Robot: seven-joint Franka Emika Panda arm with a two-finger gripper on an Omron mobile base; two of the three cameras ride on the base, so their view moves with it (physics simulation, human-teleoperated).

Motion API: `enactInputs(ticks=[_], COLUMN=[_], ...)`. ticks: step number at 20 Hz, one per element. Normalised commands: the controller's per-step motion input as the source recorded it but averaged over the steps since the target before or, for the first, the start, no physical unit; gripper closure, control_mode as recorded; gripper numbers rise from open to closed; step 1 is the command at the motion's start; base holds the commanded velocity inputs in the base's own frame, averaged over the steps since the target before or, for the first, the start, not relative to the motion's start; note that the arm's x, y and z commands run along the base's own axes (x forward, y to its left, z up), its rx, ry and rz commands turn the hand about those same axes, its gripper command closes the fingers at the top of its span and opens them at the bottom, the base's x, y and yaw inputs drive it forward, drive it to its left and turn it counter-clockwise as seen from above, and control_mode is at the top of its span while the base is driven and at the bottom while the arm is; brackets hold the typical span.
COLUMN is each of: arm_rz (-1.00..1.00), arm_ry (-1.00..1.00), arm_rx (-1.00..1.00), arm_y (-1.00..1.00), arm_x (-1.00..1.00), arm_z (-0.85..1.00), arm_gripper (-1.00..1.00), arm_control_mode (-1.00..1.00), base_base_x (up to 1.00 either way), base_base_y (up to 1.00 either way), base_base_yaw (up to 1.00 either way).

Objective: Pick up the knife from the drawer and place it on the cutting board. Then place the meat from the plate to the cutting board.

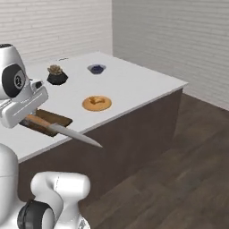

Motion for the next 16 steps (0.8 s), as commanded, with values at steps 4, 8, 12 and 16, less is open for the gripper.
enactInputs(ticks=[4,8,12,16], arm_rz=[0.00,0.00,0.00,0.00], arm_ry=[0.00,0.00,0.00,0.00], arm_rx=[0.00,0.00,0.00,0.00], arm_y=[0.00,0.00,0.00,0.00], arm_x=[0.00,0.00,0.00,0.00], arm_z=[0.00,0.00,0.00,0.00], arm_gripper=[1.00,1.00,1.00,1.00], arm_control_mode=[1.00,1.00,1.00,1.00], base_base_x=[0.66,0.71,0.64,0.67], base_base_y=[-0.53,-0.51,-0.48,-0.48], base_base_yaw=[0.61,0.61,0.63,0.63])
